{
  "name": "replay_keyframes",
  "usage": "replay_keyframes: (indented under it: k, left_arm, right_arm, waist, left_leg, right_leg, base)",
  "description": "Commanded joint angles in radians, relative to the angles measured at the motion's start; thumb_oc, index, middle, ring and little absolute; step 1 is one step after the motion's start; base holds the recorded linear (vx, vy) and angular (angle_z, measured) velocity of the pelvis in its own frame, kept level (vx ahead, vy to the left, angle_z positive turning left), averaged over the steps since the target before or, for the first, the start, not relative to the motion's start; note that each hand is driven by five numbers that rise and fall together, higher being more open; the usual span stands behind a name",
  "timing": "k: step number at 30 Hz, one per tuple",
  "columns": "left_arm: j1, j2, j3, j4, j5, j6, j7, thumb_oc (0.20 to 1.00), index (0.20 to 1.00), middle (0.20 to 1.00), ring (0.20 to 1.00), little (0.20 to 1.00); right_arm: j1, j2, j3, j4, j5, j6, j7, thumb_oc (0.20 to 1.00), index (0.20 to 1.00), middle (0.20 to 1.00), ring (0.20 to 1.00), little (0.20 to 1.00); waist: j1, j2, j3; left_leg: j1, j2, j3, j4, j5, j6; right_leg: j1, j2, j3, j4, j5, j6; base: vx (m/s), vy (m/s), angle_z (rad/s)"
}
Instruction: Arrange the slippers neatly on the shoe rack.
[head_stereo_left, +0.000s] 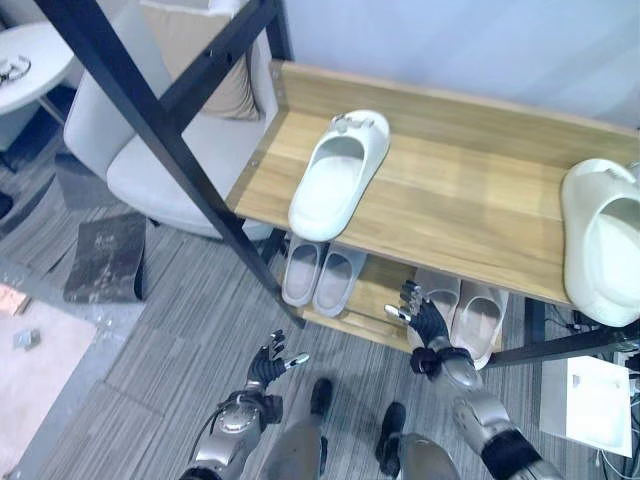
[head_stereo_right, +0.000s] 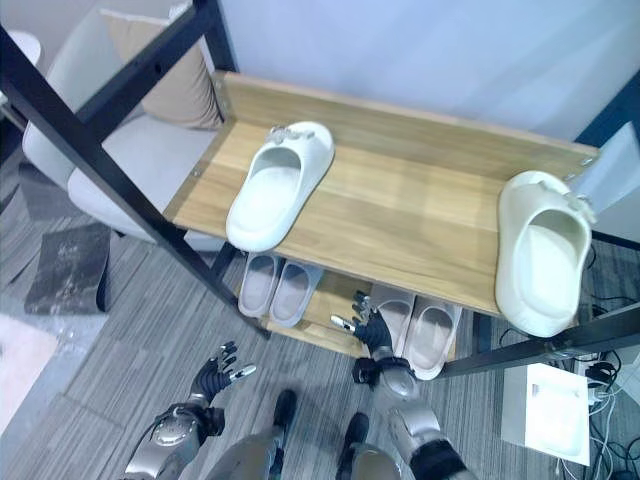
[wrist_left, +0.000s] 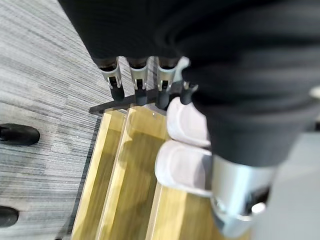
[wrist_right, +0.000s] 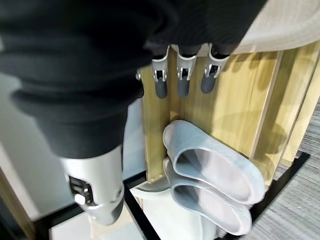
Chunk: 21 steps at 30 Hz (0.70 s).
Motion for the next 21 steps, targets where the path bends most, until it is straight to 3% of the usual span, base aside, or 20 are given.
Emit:
replay_keyframes:
  k: [1,6,10,13,20,21]
  left_arm:
    - [-0.009,-0.003,0.013,0.013,0.086,-0.028,-0.037,1.000,1.000,1.000,1.000,1.000]
    - [0.011,-0.011,0.009,0.004,0.120,-0.035,-0.058,1.000,1.000,1.000,1.000,1.000]
    - [-0.002,-0.003,-0.034,-0.010,0.194,-0.033,-0.070,1.000,1.000,1.000,1.000,1.000]
    - [-0.034,0.015,-0.107,-0.039,0.285,-0.024,-0.095,1.000,1.000,1.000,1.000,1.000]
    - [-0.184,0.022,-0.304,-0.087,0.466,-0.008,-0.180,1.000,1.000,1.000,1.000,1.000]
    - [-0.253,0.022,-0.371,-0.133,0.496,-0.014,-0.220,1.000,1.000,1.000,1.000,1.000]
  right_arm:
    - [0.070,-0.069,0.036,-0.137,-0.045,-0.042,0.139,1.000,1.000,1.000,1.000,1.000]
    - [0.244,-0.136,-0.044,-0.174,-0.194,-0.047,0.152,1.000,1.000,1.000,1.000,1.000]
    - [0.301,-0.116,-0.092,-0.067,-0.280,-0.042,0.122,1.000,1.000,1.000,1.000,1.000]
    - [0.309,-0.127,-0.121,0.042,-0.420,-0.046,0.058,1.000,1.000,1.000,1.000,1.000]
    - [0.298,-0.127,-0.135,0.247,-0.456,-0.038,0.040,1.000,1.000,1.000,1.000,1.000]
    - [0.281,-0.122,-0.126,0.273,-0.446,-0.034,0.048,1.000,1.000,1.000,1.000,1.000]
  waist:
    - [-0.025,-0.029,-0.042]
    - [-0.069,-0.022,-0.074]
    - [-0.099,-0.017,-0.084]
    - [-0.126,-0.012,-0.090]
    - [-0.166,-0.003,-0.096]
    - [-0.175,0.002,-0.098]
  left_leg:
    - [0.048,-0.016,0.045,-0.014,-0.051,-0.027]
    - [0.088,-0.014,0.071,-0.028,-0.061,-0.025]
    - [0.111,-0.011,0.097,-0.031,-0.074,-0.021]
    - [0.119,-0.007,0.118,-0.031,-0.082,-0.020]
    - [0.126,-0.005,0.136,-0.031,-0.094,-0.018]
    - [0.128,-0.006,0.138,-0.031,-0.097,-0.018]
  right_leg:
    - [0.060,-0.015,-0.010,-0.101,0.022,0.071]
    - [0.094,-0.007,0.013,-0.126,0.027,0.076]
    - [0.108,0.000,0.042,-0.141,0.031,0.078]
    - [0.106,0.004,0.066,-0.146,0.035,0.080]
    - [0.106,0.008,0.087,-0.153,0.041,0.085]
    - [0.106,0.007,0.088,-0.154,0.041,0.086]
  base:
    - [0.06,-0.001,-0.18]
    - [0.05,0.004,-0.11]
    - [0.02,0.000,-0.30]
    - [0.02,0.000,-0.31]
    - [0.01,-0.001,-0.20]
    - [0.01,0.002,-0.04]
